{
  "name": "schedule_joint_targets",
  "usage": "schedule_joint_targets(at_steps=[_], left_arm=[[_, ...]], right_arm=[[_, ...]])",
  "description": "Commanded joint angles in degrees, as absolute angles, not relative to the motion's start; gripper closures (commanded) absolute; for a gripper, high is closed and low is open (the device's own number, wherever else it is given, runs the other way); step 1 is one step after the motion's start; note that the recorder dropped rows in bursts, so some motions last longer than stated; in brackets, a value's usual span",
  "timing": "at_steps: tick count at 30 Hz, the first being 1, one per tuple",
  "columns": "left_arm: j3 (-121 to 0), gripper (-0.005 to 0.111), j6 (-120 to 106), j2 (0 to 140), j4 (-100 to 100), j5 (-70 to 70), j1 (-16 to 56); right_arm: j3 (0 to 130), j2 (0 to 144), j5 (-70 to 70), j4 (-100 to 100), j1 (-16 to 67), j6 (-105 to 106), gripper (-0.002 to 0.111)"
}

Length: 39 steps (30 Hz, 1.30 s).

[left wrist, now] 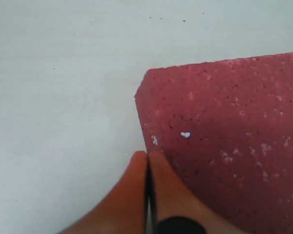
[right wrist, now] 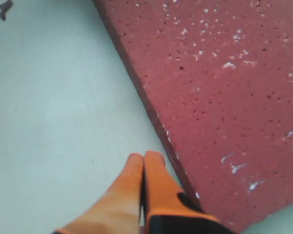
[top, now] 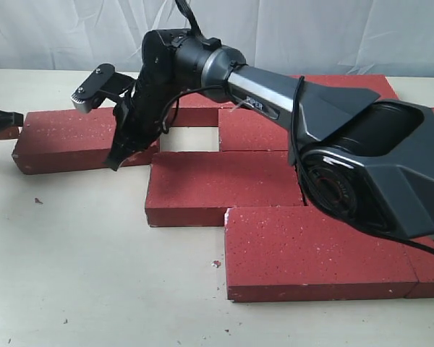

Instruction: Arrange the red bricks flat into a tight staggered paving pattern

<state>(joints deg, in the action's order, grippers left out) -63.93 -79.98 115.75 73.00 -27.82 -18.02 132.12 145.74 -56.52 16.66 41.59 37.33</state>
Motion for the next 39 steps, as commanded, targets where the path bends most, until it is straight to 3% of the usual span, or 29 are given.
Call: schedule_joint_targets(at_steps=[1,6,22,39], left_arm=[[-64.1,0.107,-80.1,115.3,74.1,-25.7,-18.1],[-64.1,0.107,-80.1,115.3,76.3,-25.8,-18.1],[-64.1,0.107,-90.6,119.1,89.0,-27.2,-18.1],[-64.1,0.107,-91.7,119.3,89.5,-31.0,-18.1]], right_arm=[[132.3,142.4,-57.0,11.6,41.3,33.9,0.109],[132.3,141.5,-52.1,4.2,37.8,14.3,0.109],[132.2,147.9,-47.9,4.8,36.1,14.4,0.109],[132.2,147.6,-52.3,9.6,36.1,16.9,0.109]])
